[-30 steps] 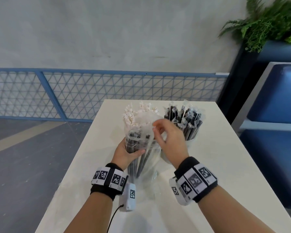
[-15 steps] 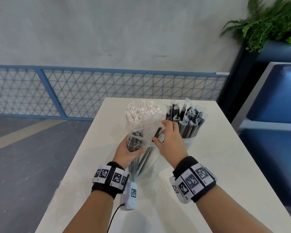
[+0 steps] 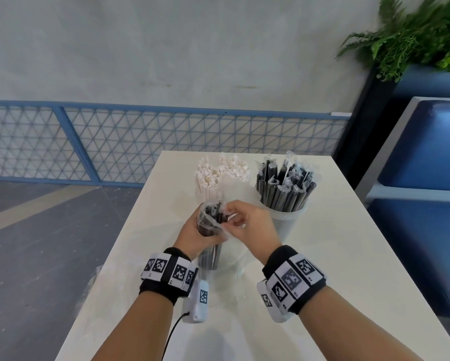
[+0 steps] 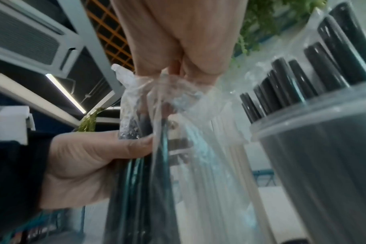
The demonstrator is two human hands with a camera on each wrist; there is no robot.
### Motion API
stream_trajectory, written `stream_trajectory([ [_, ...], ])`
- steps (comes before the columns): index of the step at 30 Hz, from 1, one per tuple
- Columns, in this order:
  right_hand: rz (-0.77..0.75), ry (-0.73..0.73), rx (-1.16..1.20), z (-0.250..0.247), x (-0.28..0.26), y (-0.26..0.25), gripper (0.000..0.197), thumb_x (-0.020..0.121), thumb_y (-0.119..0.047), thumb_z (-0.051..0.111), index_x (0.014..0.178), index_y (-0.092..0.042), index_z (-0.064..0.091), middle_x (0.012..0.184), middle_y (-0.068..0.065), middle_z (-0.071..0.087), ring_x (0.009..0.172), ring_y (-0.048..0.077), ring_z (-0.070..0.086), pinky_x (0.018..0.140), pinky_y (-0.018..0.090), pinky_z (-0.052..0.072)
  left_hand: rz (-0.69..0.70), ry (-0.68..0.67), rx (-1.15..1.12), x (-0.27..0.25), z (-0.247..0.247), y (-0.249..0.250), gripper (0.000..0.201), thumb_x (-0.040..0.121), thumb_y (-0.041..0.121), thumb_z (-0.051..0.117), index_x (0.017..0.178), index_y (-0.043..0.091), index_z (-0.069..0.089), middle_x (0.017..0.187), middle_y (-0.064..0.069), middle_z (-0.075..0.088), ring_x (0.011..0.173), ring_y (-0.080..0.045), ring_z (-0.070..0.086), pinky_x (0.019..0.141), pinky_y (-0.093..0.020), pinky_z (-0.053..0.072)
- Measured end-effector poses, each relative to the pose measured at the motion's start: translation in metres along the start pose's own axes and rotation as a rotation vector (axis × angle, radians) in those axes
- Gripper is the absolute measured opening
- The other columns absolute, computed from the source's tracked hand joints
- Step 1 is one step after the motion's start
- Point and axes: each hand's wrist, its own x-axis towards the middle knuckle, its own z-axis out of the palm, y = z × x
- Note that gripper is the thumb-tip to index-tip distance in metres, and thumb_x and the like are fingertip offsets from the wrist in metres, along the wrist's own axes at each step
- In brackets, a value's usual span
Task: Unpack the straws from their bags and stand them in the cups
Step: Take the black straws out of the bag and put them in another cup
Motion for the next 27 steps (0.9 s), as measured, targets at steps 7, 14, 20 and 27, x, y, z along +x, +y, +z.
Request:
stream_trajectory([
  [7, 0.13, 0.037, -0.039, 0.013, -0.003, 0.001, 0.065, 0.066, -0.034, 0.082, 0.119, -0.014, 0.051, 0.106, -0.003, 0.059, 0.097, 0.01, 0.056, 0.083, 0.02, 0.047, 0.011, -0.078, 0.024, -0.002, 0.0, 0.003, 0.082, 0.05, -0.006, 0.081, 0.122, 0.015, 0.049, 0.113, -0.001, 0.064, 0.109, -0.009, 0.061, 0.087, -0.023, 0.05],
  [14, 0.333, 0.115, 0.199, 0.034, 0.0, -0.002, 0.059, 0.062, -0.025, 0.083, 0.112, -0.009, 0.057, 0.107, 0.005, 0.067, 0.1, 0.014, 0.062, 0.09, 0.031, 0.052, 0.025, -0.124, 0.173, -0.001, 0.01, 0.002, 0.089, 0.043, 0.006, 0.087, 0.118, 0.027, 0.042, 0.111, 0.003, 0.059, 0.104, 0.002, 0.059, 0.089, -0.015, 0.048],
  [20, 0.385, 0.129, 0.428, 0.039, 0.0, -0.006, 0.031, 0.07, -0.002, 0.075, 0.067, -0.03, 0.061, 0.071, -0.009, 0.065, 0.075, 0.007, 0.064, 0.079, 0.029, 0.055, -0.079, -0.163, 0.254, 0.002, 0.012, -0.001, 0.051, 0.065, -0.013, 0.073, 0.111, -0.003, 0.054, 0.094, 0.004, 0.062, 0.089, -0.001, 0.061, 0.075, -0.009, 0.05],
  [27, 0.245, 0.129, 0.53, 0.021, 0.006, -0.016, 0.027, 0.073, 0.004, 0.07, 0.075, -0.021, 0.061, 0.072, -0.004, 0.065, 0.069, 0.005, 0.065, 0.073, 0.025, 0.055, -0.209, -0.159, 0.179, 0.002, 0.006, -0.021, 0.056, 0.064, 0.022, 0.083, 0.114, 0.014, 0.062, 0.11, -0.006, 0.069, 0.107, -0.021, 0.064, 0.096, -0.046, 0.05],
])
